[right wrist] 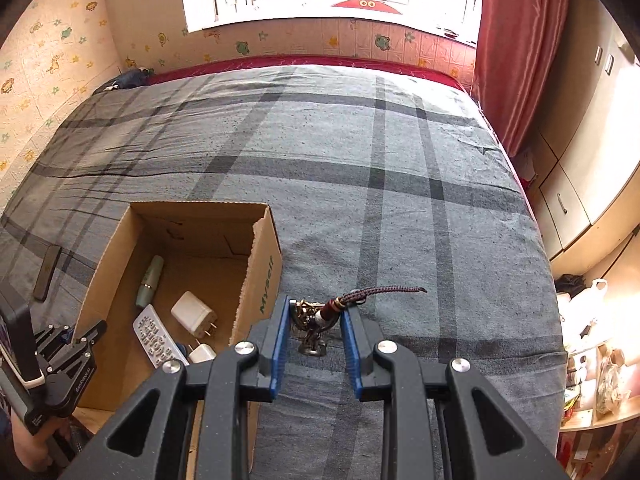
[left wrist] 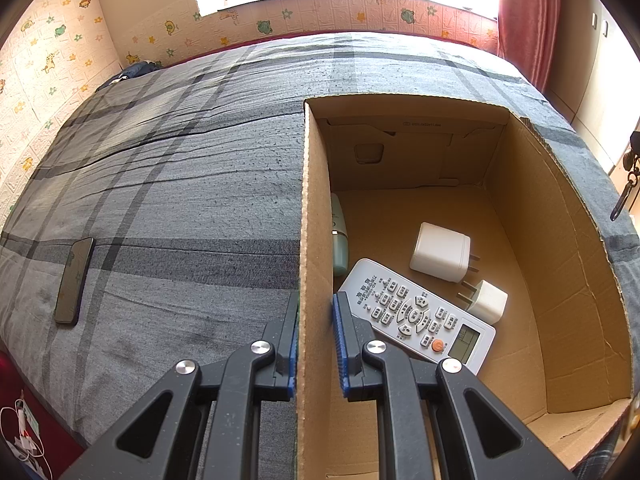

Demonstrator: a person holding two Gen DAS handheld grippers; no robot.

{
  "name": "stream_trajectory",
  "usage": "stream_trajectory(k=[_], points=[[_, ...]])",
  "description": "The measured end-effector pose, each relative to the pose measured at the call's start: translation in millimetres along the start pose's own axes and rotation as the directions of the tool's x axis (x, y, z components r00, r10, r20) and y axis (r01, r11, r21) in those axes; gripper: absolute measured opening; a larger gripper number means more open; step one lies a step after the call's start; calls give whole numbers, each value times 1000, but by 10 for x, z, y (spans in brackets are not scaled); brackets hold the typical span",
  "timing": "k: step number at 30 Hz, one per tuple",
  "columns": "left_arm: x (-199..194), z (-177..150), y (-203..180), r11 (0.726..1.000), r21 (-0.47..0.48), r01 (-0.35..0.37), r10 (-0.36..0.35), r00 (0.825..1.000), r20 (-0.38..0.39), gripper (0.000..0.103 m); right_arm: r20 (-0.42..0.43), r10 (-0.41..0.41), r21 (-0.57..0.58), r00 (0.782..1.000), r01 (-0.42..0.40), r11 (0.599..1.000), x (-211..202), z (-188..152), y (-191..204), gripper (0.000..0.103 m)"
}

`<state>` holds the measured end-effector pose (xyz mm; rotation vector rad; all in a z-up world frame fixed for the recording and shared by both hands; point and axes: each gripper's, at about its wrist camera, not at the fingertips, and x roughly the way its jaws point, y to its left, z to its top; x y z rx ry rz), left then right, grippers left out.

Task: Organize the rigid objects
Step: 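Lift the brass keychain and carry it into the box with the right gripper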

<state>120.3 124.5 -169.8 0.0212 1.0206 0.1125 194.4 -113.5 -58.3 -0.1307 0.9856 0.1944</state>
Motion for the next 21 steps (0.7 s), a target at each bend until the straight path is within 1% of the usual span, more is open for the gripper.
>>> stream_trajectory(k=[6, 11, 17, 21], points=[[-1, 0, 0, 1000, 0, 0, 0, 1000, 0, 15, 25, 47, -49, 999, -46, 998, -91, 107, 303, 25], [1, 0, -2, 1000, 0, 1, -1, 1000, 0, 15, 23, 88, -90, 996, -86, 992, -65, 149, 570, 25], [4, -4, -3, 1000, -1, 1, -1, 1000, 0, 15, -13, 119, -136, 993, -119, 983, 82, 108, 877, 25], [4, -2, -1, 1000, -3, 3, -3, 1000, 0, 15, -59, 134, -156, 989, -142, 978, 267, 51, 1039, 25]])
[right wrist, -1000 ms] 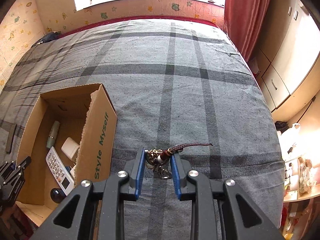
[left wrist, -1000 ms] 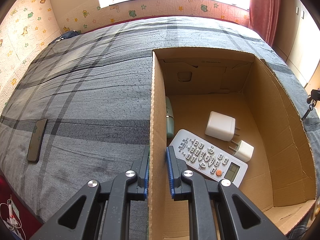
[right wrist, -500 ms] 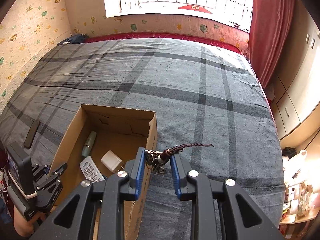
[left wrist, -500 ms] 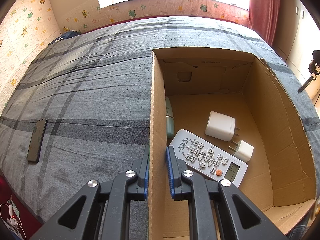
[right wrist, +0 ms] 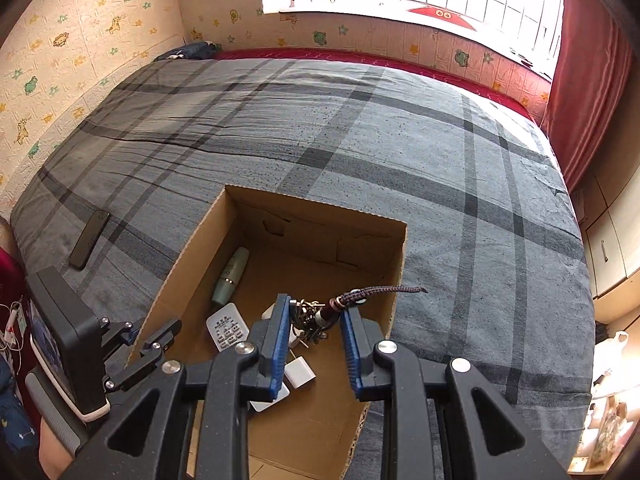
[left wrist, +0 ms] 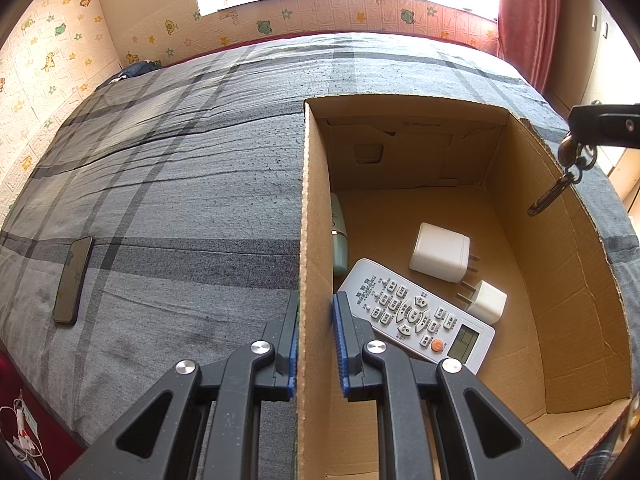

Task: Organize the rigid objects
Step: 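Lift the brass keychain and carry it into the box with the right gripper, then lower the keychain beside the white charger and open the right gripper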

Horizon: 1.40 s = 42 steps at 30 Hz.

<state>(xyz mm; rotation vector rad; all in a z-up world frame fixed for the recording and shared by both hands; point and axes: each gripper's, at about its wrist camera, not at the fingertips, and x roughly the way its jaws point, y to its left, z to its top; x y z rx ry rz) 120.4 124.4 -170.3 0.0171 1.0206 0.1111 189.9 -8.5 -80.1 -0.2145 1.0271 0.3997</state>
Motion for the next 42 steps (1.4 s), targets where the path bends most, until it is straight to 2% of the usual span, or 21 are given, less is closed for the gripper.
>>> stream_trajectory(k=[16, 31, 42], points=[[0, 2, -9, 1000, 0, 1, -1, 1000, 0, 15, -169, 1, -45, 986, -8, 999, 814, -237, 297, 26], [-12, 6, -18, 1000, 1, 1, -1, 1000, -1, 15, -261, -20, -30, 965, 13, 999, 1199, -391, 289, 26], [-15, 18, -5, 1000, 1, 1, -1, 1000, 0, 15, -278, -18, -15, 961, 15, 1000, 1252, -375, 260, 26]])
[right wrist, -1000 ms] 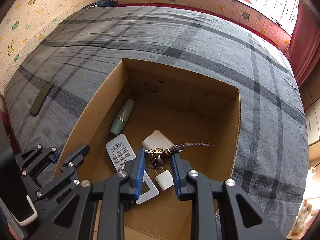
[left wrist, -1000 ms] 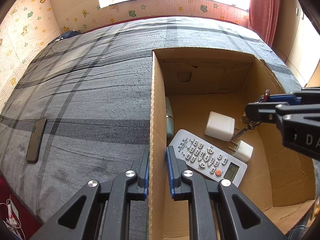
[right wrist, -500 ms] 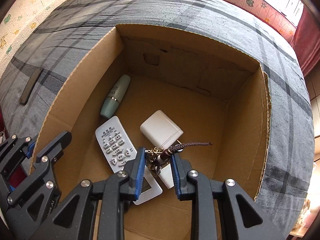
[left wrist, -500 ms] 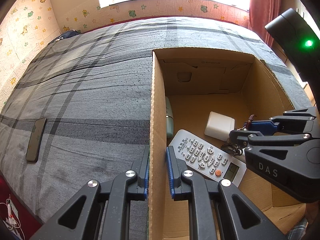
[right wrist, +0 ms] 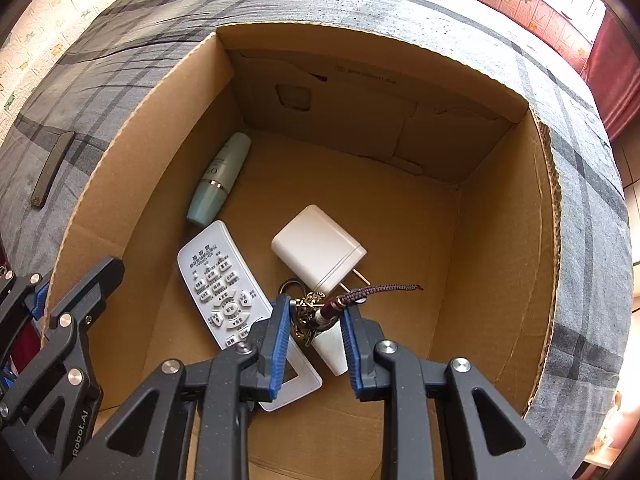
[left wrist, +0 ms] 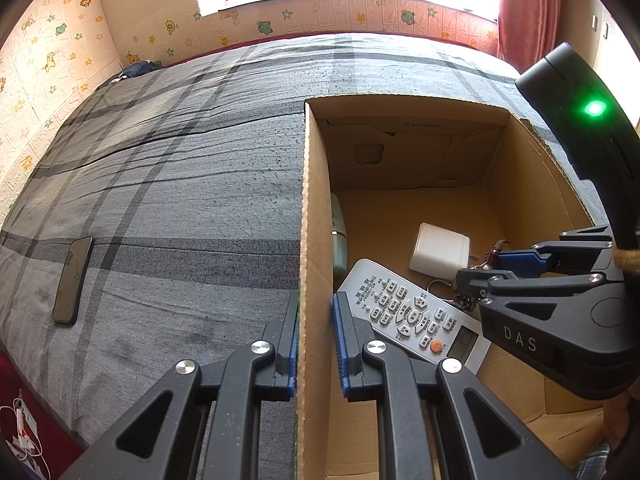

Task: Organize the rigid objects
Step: 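Lower the keychain beside the white charger and open the right gripper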

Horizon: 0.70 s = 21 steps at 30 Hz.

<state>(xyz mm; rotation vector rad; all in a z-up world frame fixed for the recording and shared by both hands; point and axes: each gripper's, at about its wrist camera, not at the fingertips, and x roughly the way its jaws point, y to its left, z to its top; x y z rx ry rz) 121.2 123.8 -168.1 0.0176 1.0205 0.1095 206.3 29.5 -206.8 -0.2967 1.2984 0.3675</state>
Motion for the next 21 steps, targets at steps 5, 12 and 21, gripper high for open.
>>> stream_trajectory(k=[5, 12, 21], points=[[-2, -3, 8, 1000, 1, 0, 0, 1000, 0, 15, 6, 4, 3, 1000, -4, 1000, -16, 19, -6, 27], [7, -8, 13, 1000, 1, -2, 2, 1000, 1, 15, 32, 11, 8, 999, -12, 1000, -133, 54, -11, 39], [7, -8, 14, 1000, 1, -2, 2, 1000, 1, 15, 51, 2, 12, 999, -2, 1000, -238, 19, -2, 39]])
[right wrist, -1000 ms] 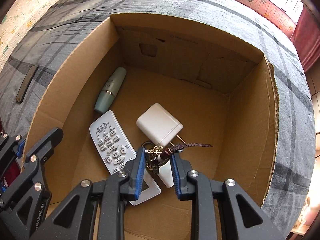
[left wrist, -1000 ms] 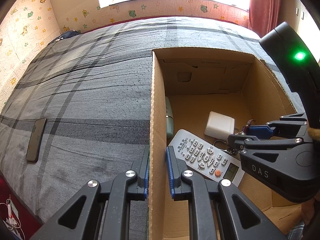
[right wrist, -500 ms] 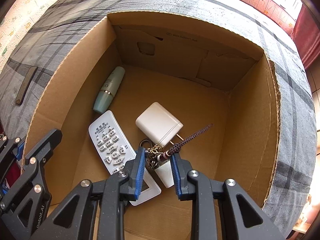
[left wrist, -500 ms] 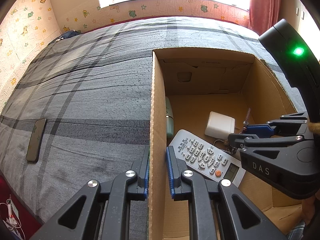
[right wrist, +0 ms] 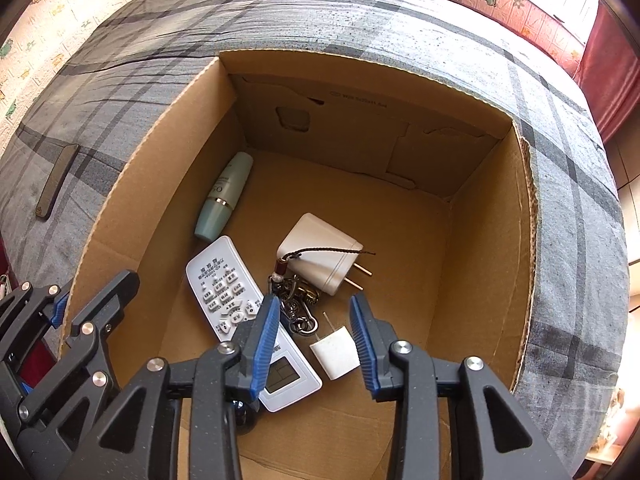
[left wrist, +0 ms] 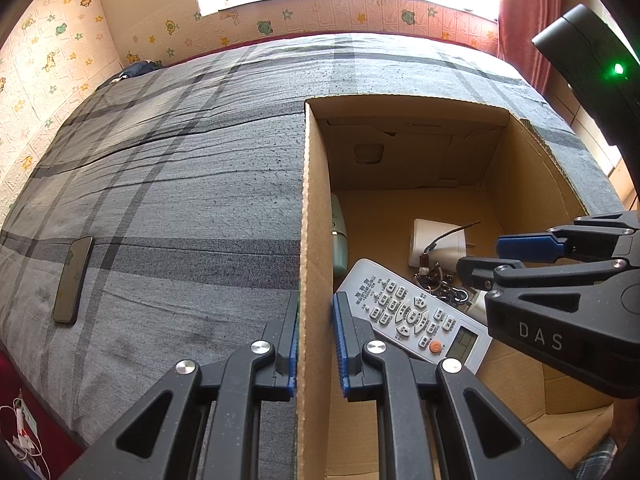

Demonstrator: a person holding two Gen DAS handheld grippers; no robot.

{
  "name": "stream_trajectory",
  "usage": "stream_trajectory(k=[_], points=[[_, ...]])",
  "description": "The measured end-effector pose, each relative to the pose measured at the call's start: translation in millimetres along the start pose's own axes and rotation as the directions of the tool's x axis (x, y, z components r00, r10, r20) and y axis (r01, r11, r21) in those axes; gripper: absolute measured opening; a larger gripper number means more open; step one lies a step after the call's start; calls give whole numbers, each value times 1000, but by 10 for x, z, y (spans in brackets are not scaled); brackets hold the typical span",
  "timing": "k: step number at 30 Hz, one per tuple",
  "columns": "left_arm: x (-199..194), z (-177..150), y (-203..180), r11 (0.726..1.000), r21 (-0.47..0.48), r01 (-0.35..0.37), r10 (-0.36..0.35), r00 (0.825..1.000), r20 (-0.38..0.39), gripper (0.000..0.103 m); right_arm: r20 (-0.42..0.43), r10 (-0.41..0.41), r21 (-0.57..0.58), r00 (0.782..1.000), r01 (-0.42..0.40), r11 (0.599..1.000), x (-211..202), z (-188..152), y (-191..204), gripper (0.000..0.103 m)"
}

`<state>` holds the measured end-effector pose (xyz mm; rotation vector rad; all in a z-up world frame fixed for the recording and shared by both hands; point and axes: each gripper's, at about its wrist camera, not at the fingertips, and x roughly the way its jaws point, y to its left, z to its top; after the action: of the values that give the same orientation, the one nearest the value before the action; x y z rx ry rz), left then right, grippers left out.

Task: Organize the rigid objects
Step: 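Lower the keychain beside the white charger and open the right gripper, then withdraw the right gripper up and out of the box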

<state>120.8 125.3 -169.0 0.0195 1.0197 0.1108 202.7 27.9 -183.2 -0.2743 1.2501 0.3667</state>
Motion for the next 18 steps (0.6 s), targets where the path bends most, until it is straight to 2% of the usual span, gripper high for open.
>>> stream_trajectory(k=[4, 8, 13, 18], points=[[1, -1, -1, 1000, -1, 2, -2, 1000, 0, 15, 10, 6, 12, 1000, -7, 1000, -81, -40, -5, 40], [8, -4, -3, 1000, 0, 1, -1, 1000, 0, 16, 48, -18, 10, 999, 17, 1000, -216, -77, 10, 50], [11, -7, -1, 1000, 1, 1, -1, 1000, -1, 15, 90, -48, 32, 995, 45, 998, -429, -100, -24, 56], [13, -5, -7, 1000, 2, -2, 2, 1000, -2, 15, 156, -63, 72, 986, 52, 996, -726, -125, -105, 83]])
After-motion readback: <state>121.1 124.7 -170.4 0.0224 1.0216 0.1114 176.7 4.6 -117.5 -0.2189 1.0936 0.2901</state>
